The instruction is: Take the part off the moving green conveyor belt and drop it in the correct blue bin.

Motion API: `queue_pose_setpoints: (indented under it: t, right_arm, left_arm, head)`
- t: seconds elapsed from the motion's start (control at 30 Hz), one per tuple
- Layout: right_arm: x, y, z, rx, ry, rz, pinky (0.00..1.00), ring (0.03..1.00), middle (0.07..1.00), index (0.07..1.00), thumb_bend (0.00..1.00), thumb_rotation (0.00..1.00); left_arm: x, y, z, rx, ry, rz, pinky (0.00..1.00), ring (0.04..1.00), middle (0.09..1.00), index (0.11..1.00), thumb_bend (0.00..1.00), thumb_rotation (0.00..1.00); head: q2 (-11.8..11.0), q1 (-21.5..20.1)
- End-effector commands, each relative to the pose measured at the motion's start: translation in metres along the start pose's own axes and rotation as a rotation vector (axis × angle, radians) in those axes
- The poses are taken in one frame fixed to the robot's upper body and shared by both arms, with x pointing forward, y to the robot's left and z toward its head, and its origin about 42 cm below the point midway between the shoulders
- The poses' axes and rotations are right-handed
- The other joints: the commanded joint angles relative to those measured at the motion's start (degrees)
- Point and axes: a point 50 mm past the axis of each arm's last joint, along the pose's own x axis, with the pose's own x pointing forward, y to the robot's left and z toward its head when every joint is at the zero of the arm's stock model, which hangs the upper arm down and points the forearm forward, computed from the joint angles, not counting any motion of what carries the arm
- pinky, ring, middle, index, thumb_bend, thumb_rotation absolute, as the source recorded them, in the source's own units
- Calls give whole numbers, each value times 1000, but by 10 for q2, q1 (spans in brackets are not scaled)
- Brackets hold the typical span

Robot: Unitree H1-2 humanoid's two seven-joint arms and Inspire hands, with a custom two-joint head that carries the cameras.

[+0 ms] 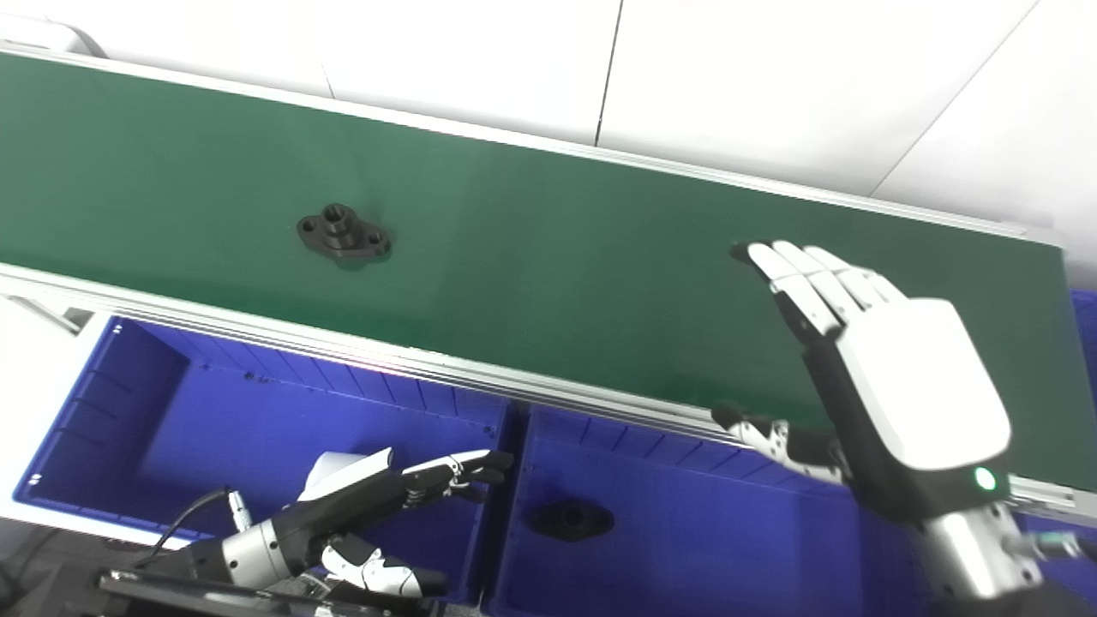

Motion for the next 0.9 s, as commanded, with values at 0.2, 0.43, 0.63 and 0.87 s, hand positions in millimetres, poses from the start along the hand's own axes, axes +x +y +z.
queue_pose_setpoints:
  t: [0.2, 0.43, 0.63, 0.87]
  right_arm:
    - [39, -3, -17, -2, -26, -14, 705, 801, 808, 820, 634, 171]
    - [76, -3, -24, 33, -34, 2, 685, 777, 797, 796, 773, 142]
    - [99, -8, -29, 23, -76, 21, 705, 777, 791, 783, 813, 147]
    - [123, -17, -30, -30, -107, 90, 683, 748, 755, 754, 857, 94]
  left_arm:
    - [3, 4, 6, 38, -48, 6, 855, 926, 971, 950, 402, 357]
    - [6, 5, 5, 30, -50, 16, 859, 925, 969, 948, 407, 342]
    - [6, 6, 6, 37, -54, 20, 855, 922, 964, 944, 406, 326]
    - [6, 6, 7, 28, -54, 23, 857, 922, 963, 944, 405, 331]
  head:
    - [-3, -1]
    - [-3, -3]
    - [0, -4]
    - [4, -10]
